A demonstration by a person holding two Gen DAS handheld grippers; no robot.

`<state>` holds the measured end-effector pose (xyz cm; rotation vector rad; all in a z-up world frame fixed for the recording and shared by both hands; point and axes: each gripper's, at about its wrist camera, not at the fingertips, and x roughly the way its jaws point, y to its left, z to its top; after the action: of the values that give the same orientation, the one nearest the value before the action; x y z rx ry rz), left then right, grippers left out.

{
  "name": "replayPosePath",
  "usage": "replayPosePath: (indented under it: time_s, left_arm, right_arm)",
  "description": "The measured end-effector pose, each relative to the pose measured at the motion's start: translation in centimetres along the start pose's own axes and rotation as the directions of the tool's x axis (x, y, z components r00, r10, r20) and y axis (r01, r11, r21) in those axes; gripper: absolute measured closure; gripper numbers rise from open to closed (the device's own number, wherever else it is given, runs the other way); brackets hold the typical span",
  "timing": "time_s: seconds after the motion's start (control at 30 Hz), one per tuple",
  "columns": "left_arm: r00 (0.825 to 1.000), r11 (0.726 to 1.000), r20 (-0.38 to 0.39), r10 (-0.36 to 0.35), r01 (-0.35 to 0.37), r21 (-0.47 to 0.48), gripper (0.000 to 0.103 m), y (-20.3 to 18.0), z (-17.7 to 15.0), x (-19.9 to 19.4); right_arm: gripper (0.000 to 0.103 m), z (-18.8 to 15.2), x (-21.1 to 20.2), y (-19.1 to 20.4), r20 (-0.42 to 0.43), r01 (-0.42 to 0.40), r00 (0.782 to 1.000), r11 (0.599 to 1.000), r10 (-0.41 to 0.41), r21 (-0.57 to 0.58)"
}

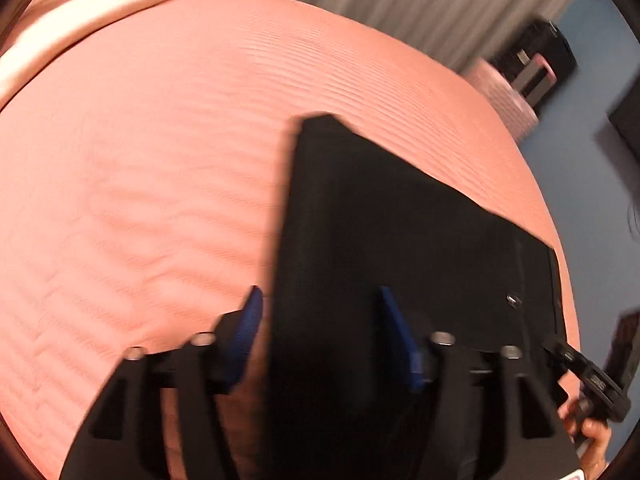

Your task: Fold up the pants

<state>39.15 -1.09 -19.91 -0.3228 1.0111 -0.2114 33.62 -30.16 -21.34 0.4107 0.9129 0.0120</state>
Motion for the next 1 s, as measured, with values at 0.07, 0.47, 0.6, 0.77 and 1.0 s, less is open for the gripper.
replayPosePath:
  time_s: [0.07, 0.47, 0.6, 0.77, 1.0]
  left_arm:
    - [0.999, 0.998, 0.029, 0.032, -0.031, -0.047, 0.030, 2.4, -0.7, -1.8]
    - [0.886, 0.844, 0.322, 0.334, -0.433, 0.316, 0.031, -12.0, -5.3, -13.9]
    - [0.923, 0.874, 0.266, 0.278, -0.358, 0.328, 0.030, -15.4, -7.5, -14.1]
    - [0.965, 0.917, 0.104, 0.239, -0.260, 0.302, 0.028, -14.5, -7.7, -10.0]
    - [0.962, 0.946, 0.051, 0.269, -0.273, 0.177, 0.028, -6.8, -7.4, -9.5]
  right_arm:
    - [0.032, -0.8, -2.6, -1.4, 0.039, 0.022, 0.999, 1.000, -0.022, 0.002]
    - [0.033, -4.4, -13.0, 11.4, 0.284, 0.304, 0.935, 0.892, -0.211, -0.336]
    - [0.033, -5.0, -13.0, 13.7, 0.284, 0.297, 0.937, 0.890, -0.202, -0.346]
    - [0.032, -4.4, -9.4, 12.2, 0.167, 0.226, 0.969, 0.922, -0.180, -0.316]
    - [0.032, -4.2, -7.7, 7.7, 0.094, 0.219, 0.975, 0.939, -0.201, -0.266]
